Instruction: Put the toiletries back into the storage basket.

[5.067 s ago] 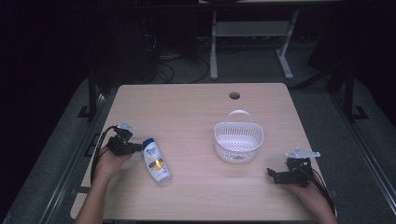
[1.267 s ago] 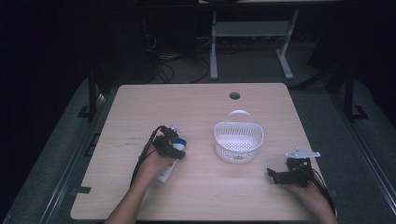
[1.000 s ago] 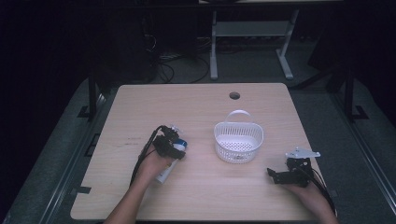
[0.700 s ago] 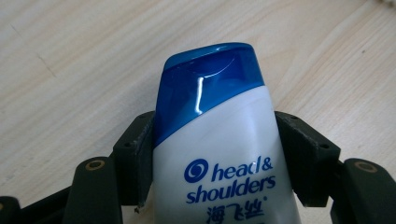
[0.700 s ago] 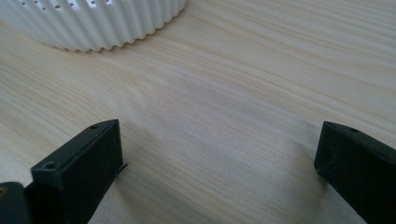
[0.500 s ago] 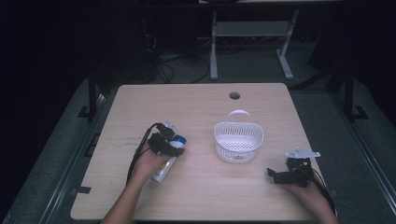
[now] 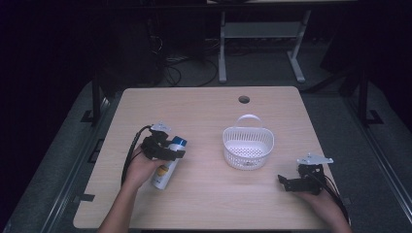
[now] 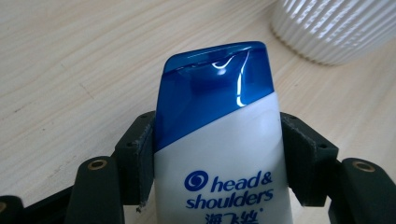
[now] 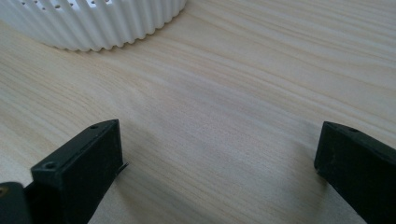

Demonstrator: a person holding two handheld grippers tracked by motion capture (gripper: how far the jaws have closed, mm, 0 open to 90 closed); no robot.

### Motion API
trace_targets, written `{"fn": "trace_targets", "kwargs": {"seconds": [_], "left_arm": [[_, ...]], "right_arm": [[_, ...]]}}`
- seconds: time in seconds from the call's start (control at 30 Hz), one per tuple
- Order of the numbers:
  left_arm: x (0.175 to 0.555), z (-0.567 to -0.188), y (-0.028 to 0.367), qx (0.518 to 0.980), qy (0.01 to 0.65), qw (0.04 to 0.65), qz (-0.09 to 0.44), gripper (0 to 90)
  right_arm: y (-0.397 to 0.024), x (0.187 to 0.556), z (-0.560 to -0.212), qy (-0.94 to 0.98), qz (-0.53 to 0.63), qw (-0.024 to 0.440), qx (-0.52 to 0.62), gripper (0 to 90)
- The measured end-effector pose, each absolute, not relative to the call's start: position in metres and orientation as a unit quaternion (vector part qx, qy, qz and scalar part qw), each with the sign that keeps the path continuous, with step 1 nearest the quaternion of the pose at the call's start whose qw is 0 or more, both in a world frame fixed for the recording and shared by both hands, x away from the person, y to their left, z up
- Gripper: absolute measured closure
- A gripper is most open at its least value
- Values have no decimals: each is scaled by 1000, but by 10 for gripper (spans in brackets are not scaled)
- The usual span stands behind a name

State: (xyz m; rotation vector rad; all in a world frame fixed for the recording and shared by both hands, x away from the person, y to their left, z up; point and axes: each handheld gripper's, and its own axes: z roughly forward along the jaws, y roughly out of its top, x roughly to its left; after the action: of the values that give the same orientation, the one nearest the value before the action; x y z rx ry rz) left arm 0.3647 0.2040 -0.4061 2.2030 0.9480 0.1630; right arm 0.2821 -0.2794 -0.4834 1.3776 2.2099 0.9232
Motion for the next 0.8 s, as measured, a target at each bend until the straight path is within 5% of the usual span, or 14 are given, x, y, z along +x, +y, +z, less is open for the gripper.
{"fn": "trace_targets", "kwargs": {"seconds": [0.8], "left_arm": [[349, -376, 224, 820, 277, 493, 91, 365]], "right_arm": [[-279, 282, -483, 786, 328, 188, 490, 6]]}}
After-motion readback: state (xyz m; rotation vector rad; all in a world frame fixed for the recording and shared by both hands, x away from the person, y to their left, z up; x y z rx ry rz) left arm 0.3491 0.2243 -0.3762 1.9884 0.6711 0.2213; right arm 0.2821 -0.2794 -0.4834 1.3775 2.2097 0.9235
